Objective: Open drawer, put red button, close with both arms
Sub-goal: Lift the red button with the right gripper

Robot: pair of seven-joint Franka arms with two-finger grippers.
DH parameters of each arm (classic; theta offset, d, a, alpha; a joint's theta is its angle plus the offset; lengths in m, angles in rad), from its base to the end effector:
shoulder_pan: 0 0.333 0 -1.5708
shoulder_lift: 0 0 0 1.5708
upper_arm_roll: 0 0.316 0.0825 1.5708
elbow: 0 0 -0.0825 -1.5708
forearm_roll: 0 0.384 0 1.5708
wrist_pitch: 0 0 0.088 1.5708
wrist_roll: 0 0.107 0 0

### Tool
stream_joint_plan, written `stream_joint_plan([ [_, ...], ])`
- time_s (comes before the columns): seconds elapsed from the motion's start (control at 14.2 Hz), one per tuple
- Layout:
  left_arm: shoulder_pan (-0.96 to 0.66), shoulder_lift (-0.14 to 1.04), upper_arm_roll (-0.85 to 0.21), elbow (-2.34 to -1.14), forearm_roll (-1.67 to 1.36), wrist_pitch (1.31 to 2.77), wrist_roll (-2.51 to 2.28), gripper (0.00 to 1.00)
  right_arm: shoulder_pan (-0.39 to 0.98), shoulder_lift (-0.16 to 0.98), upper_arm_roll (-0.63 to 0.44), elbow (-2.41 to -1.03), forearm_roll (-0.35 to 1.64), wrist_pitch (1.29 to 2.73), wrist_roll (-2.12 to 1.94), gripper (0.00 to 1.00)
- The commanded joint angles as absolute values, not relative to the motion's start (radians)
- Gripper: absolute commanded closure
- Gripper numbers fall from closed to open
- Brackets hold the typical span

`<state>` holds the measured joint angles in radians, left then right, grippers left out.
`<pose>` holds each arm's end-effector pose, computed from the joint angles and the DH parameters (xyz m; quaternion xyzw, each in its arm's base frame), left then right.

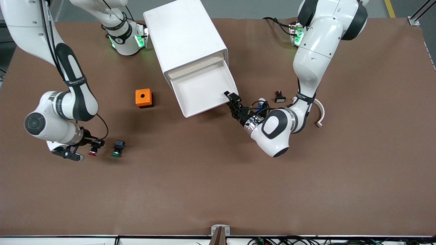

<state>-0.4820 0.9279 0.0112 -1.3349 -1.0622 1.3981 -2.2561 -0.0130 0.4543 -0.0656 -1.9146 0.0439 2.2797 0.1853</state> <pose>0.5445 -0.3971 0.1852 -0.3916 -0.6931 0.5493 0.2541 0.6164 -0.0458 0.2495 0.9887 -0.1437 -0.0440 0.0008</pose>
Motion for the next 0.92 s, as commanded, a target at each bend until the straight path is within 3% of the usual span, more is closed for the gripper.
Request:
stream_joint_plan([
  [0.0, -0.488, 0.928, 0.023, -1.304, -1.074, 1.399, -2.206, 0.0, -0.006, 0.365, -0.061, -1.885, 0.061, 2.127, 0.215, 1.0],
  [0.35, -0.485, 0.919, 0.052, -1.266, -1.066, 1.39, -2.113, 0.0, 0.112, 0.194, -0.051, -1.818, 0.083, 1.863, 0.525, 1.0],
  [0.85, -0.453, 0.885, 0.078, -1.235, -0.951, 1.364, -1.808, 0.0, 0.385, 0.014, -0.051, -1.83, 0.115, 1.711, 1.01, 1.0],
])
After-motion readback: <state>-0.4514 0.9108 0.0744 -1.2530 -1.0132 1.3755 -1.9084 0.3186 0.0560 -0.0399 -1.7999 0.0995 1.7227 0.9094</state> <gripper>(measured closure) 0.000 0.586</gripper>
